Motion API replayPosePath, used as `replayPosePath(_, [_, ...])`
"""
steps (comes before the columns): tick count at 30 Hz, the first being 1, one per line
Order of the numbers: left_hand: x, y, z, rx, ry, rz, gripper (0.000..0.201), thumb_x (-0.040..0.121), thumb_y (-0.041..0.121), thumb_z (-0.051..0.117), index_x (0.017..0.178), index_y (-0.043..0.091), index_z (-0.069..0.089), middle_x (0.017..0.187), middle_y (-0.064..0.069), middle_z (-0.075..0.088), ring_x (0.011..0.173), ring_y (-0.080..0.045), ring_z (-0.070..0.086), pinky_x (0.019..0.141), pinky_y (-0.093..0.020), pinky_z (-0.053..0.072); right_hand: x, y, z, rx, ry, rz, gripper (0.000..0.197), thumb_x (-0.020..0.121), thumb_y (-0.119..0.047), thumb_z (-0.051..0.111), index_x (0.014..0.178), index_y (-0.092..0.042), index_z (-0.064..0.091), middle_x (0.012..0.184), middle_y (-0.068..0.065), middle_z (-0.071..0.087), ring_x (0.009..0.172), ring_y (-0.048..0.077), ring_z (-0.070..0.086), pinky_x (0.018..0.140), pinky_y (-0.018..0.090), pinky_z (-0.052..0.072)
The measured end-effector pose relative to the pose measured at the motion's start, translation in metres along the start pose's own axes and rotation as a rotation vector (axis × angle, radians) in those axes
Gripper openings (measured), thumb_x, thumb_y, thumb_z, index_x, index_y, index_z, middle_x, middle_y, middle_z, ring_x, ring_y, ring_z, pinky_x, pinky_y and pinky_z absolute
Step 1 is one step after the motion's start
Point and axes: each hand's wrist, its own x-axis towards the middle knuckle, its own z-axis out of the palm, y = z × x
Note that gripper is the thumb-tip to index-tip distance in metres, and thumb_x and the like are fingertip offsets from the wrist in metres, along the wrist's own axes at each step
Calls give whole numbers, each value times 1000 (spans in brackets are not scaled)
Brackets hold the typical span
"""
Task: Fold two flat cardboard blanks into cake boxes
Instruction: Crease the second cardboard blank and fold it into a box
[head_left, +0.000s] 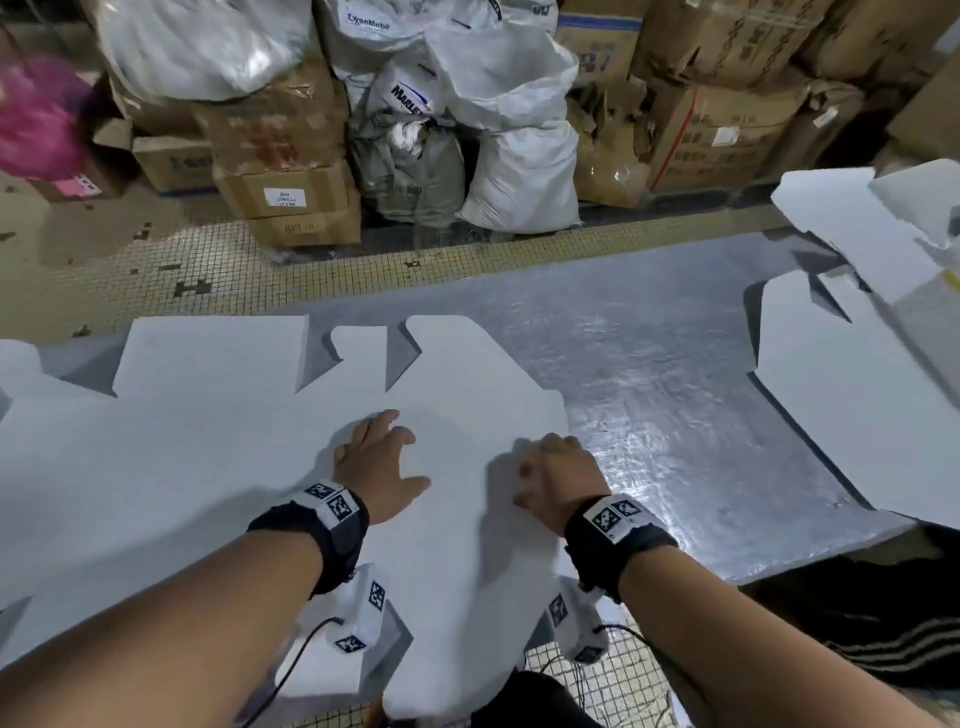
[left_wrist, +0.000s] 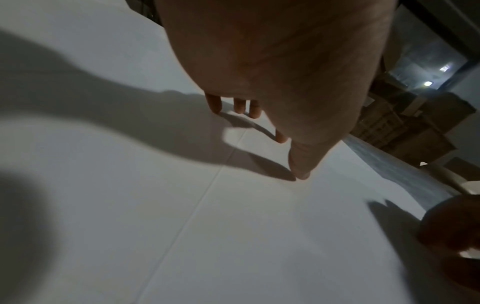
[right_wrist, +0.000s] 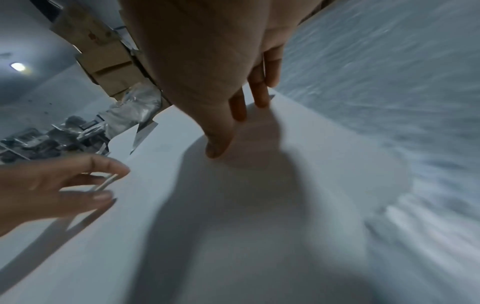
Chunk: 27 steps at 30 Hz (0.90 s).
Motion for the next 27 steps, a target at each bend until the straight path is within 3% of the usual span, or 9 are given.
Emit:
replayPosePath(2, [18,8,-6,17,23,1,62,82,50,73,131,22,47,158,7,22,147,-16,18,115,-38,24,20,3,-11,54,-26,11,33,82,-43,73,105,-20,65,120,3,54,117,26,45,93,32,41])
replayPosePath(4, [34,15,-12,49,24,-32,82,77,54,76,142,21,39,152,4,30,144,-21,25,113,-39,31,41,7,-21,84,-27,-5,38,83,-43,72,111,-19,61,121,5,54,118,28,49,91,34,43])
replayPosePath(7, [50,27,-18,188,-55,-71,110,73,58,77,156,24,14,154,0,22,144,-28,19,114,-43,30,70,12,-32,98,49,-20,68,79,-44,76,135,-19,47,139,4,43,127,30,40,98,38,40])
replayPosePath(10, [59,36,-17,260,-67,-62,116,71,51,81,156,21,8,159,2,5,147,-25,7,115,-42,23,91,16,-38,114,67,-35,96,70,-47,82,146,-15,32,148,2,34,132,29,33,102,40,35])
replayPosePath(12, [62,38,-14,234,-74,-61,124,69,45,84,157,22,0,161,6,-6,149,-21,0,116,-42,22,98,16,-39,95,67,-47,102,66,-45,85,147,-15,30,147,2,35,129,31,33,101,40,34])
replayPosePath(16, [65,35,-15,183,-56,-70,131,59,45,89,157,22,5,154,10,3,143,-21,10,109,-39,28,106,19,-34,186,71,-61,113,62,-37,89,153,-17,24,144,7,37,128,32,33,101,39,34])
replayPosePath(18, [65,35,-18,138,-53,-99,138,58,44,92,157,23,-1,158,11,-4,145,-21,8,112,-40,26,109,21,-35,259,92,-44,118,63,-34,89,155,-19,17,142,8,38,127,31,34,102,41,34])
replayPosePath(22, [66,31,-19,5,-38,-167,152,56,40,95,156,27,-19,164,11,-17,152,-18,-6,120,-44,13,110,23,-38,439,120,1,107,69,-24,84,155,-25,21,137,4,39,124,29,41,110,44,35])
replayPosePath(27, [63,23,-7,-156,98,-106,154,51,30,98,156,31,-15,166,9,1,151,-17,6,122,-40,19,108,29,-29,515,188,21,68,71,-16,81,133,-27,56,123,-3,48,110,31,55,103,44,45])
